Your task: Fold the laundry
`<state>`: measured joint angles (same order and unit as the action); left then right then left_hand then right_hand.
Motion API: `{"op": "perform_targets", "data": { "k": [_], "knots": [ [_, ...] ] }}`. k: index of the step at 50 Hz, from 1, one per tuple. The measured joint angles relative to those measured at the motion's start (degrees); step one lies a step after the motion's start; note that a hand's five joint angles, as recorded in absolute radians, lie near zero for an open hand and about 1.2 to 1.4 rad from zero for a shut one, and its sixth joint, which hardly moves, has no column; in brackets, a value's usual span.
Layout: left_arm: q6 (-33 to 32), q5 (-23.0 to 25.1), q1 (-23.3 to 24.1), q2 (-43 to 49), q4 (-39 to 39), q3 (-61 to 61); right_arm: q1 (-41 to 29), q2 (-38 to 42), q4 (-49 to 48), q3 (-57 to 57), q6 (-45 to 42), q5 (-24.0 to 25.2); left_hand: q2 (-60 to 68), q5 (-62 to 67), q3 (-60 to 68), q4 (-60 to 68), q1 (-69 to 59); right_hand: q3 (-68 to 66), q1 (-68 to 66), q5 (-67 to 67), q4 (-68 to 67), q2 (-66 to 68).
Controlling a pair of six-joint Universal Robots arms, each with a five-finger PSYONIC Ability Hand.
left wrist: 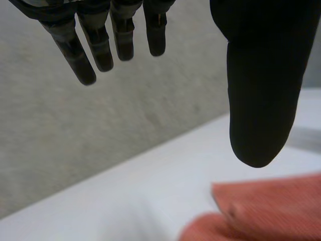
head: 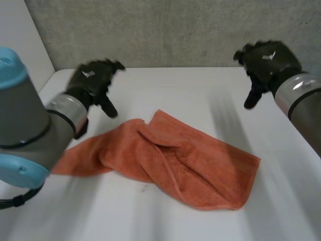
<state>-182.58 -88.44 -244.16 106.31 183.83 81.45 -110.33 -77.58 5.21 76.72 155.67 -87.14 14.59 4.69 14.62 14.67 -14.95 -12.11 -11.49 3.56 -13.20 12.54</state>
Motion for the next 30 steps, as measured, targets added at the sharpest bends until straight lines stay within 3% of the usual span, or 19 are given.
{"op": "perform_targets", "data": {
  "k": [8, 16, 21, 30],
  "knots": [
    [-7.9, 2.5, 6.1, 3.2, 0.2, 5.2, 0.8, 0.5, 7.3, 5.7, -5.6, 6.5, 9.8, 9.8, 9.8, 9.8, -9.6, 0.0, 0.0, 0.0, 0.0, 0.0],
    [-12.7, 2.6, 13.8, 3.5, 2.3, 12.2, 9.6, 0.4, 8.1, 18.1, -17.9, 20.3, 11.9, 11.9, 11.9, 11.9, -11.5, 0.0, 0.0, 0.0, 0.0, 0.0],
    [-14.1, 2.5, 15.6, 5.1, 4.9, 13.6, 16.5, 0.3, 7.9, 23.7, -28.0, 26.7, 12.1, 12.1, 12.0, 12.0, -11.7, -0.8, -0.2, 0.2, -0.2, 0.5],
    [-14.5, 2.3, 15.8, 8.1, 7.6, 12.7, 23.0, 2.8, 5.6, 28.8, -34.2, 34.3, 12.1, 12.1, 12.1, 12.1, -11.7, -6.1, -3.9, 4.5, -5.0, 5.7]
  ]
}}
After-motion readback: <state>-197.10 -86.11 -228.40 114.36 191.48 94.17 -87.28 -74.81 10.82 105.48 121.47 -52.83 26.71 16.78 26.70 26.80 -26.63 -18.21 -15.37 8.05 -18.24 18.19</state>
